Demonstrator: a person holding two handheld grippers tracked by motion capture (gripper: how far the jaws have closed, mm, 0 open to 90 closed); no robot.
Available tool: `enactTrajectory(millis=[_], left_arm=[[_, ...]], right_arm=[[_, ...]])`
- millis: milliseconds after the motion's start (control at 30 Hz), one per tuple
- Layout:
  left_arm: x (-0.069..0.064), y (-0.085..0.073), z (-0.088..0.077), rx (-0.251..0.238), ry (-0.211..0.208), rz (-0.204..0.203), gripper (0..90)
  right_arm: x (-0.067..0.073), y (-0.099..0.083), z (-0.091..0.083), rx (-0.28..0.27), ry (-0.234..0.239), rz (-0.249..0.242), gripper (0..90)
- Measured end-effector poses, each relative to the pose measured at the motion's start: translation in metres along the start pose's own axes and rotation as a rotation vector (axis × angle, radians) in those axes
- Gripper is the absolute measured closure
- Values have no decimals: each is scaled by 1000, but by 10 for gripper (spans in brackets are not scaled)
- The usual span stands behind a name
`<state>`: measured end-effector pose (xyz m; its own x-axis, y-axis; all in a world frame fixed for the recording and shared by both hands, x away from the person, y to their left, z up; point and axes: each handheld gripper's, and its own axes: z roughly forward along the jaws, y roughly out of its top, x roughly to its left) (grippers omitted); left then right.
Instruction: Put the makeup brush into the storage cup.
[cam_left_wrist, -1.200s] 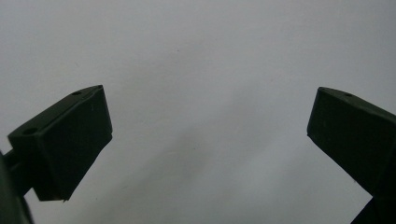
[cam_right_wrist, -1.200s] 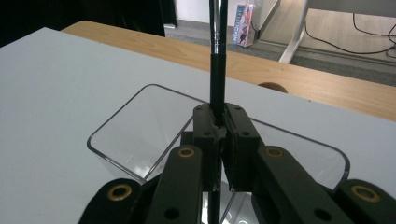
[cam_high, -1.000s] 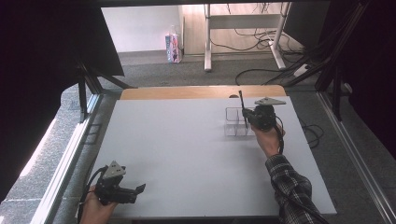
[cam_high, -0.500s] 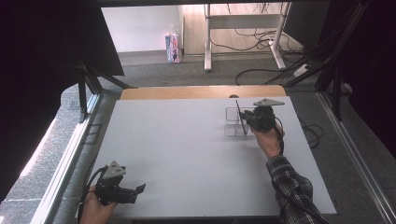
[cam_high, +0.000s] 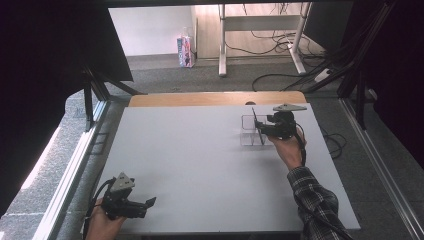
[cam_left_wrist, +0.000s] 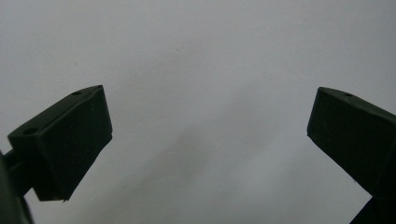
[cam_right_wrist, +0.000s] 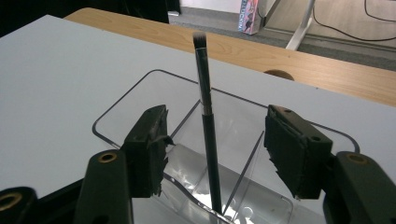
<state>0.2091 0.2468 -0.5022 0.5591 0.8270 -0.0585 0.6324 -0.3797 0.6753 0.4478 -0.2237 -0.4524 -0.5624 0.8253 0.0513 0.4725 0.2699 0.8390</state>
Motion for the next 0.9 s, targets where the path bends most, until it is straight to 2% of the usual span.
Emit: enactTrajectory(millis=[500,900], left_arm=[[0,0,0,3,0,4,5],[0,0,0,0,3,1,4]], right_arm=[[5,6,0,7,44,-4,236],[9,6,3,47,32,-13,113]])
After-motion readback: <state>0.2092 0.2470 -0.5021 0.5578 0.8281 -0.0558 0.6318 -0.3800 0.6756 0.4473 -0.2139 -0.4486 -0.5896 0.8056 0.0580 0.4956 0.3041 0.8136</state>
